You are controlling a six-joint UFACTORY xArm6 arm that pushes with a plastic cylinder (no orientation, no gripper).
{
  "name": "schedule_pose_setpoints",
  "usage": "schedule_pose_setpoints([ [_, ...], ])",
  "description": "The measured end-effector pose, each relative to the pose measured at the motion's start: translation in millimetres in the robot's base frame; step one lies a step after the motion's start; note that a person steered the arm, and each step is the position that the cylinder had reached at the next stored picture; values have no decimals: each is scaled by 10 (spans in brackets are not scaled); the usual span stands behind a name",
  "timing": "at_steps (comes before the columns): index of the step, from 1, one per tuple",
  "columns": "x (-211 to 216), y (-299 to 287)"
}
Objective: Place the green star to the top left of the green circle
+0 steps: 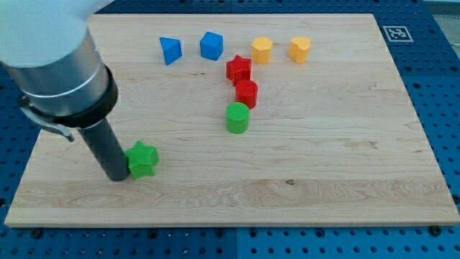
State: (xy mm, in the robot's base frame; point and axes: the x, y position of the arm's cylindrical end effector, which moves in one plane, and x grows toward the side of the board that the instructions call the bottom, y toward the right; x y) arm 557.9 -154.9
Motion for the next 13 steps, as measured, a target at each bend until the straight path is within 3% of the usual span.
schedule_pose_setpoints([
  [7, -176, 794],
  [11, -499, 746],
  [13, -526, 314],
])
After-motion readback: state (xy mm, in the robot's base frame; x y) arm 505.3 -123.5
